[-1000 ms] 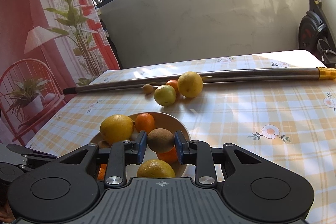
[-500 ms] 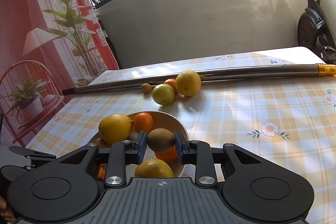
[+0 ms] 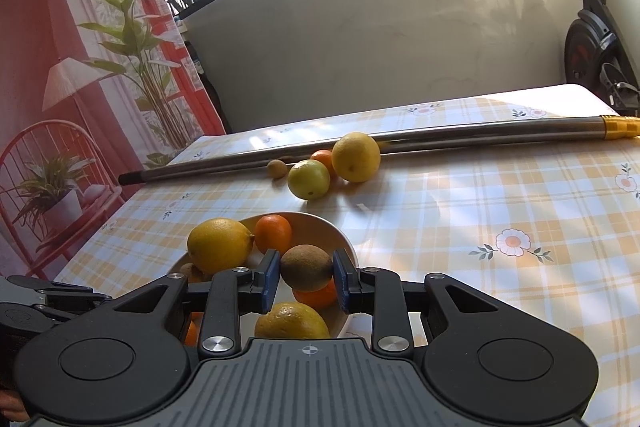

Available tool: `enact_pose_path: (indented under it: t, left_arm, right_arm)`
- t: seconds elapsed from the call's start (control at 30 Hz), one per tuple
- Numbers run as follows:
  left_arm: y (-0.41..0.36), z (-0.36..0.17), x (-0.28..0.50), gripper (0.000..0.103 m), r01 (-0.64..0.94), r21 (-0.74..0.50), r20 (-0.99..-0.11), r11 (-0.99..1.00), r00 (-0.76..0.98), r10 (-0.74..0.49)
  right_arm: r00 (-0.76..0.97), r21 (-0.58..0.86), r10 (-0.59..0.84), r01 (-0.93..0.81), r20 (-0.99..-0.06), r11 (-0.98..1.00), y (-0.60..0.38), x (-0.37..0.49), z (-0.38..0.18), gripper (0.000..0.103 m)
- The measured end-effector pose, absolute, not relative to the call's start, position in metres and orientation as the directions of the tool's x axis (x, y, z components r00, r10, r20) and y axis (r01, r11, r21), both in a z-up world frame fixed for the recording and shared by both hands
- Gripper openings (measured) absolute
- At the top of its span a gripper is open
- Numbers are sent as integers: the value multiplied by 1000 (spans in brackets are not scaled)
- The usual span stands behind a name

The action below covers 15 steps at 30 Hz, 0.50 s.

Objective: Organize fruits
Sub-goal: 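Lower the tangerine onto the plate and open the left tool while the right tool holds the kiwi, then lower the kiwi onto the plate and open the right tool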

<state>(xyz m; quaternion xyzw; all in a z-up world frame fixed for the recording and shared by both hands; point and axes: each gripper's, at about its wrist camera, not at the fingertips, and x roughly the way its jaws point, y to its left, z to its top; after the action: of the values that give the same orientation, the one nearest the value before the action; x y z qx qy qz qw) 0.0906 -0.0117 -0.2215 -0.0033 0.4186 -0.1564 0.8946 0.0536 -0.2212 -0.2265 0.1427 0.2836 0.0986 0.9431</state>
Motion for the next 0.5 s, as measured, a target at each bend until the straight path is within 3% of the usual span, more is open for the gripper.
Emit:
enact_pose_path:
  t: [0.23, 0.5]
  left_arm:
    - [9, -204, 94, 46, 211, -207, -685, 955, 667, -295]
    - [37, -192, 99, 46, 88, -235, -635, 968, 740, -221]
  right_arm:
    - [813, 332, 270, -100, -516, 938, -223, 56, -228, 26]
    - [800, 331, 287, -118, -526, 936, -213, 69, -223, 26]
